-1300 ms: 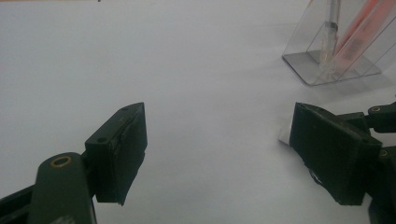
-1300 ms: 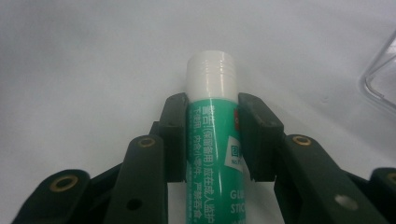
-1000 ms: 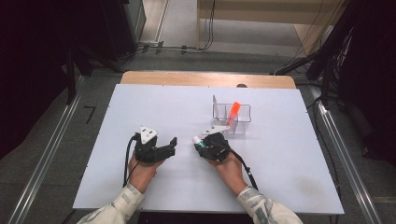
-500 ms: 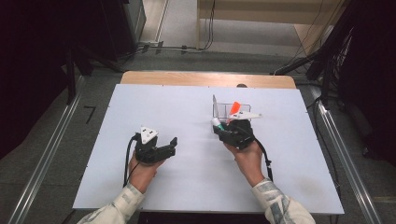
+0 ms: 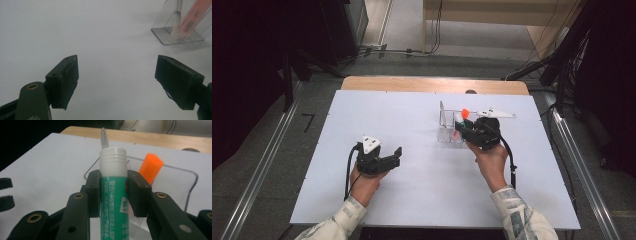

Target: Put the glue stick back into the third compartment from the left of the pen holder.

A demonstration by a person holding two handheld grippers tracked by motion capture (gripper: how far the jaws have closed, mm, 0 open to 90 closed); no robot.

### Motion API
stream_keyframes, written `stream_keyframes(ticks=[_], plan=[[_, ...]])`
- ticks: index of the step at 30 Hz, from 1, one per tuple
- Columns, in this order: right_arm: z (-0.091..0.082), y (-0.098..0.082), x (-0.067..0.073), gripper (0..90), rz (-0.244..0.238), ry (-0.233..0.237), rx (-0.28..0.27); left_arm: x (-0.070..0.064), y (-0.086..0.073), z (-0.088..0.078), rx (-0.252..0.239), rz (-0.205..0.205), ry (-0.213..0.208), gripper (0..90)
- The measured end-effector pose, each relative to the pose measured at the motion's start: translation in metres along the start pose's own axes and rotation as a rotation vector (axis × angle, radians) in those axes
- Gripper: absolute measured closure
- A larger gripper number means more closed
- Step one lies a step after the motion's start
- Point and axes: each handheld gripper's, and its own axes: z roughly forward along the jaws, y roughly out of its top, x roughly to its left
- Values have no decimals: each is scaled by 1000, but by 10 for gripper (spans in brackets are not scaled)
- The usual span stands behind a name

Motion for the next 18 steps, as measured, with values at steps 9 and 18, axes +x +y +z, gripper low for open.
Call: stream_keyframes(ticks=[9,18], plan=[[4,13,-18,629,41,-42,-56,0,0,0,0,-1,-1,193],[0,17,-30,630,85,-55,-99,1,0,0,-2,-6,-1,194]])
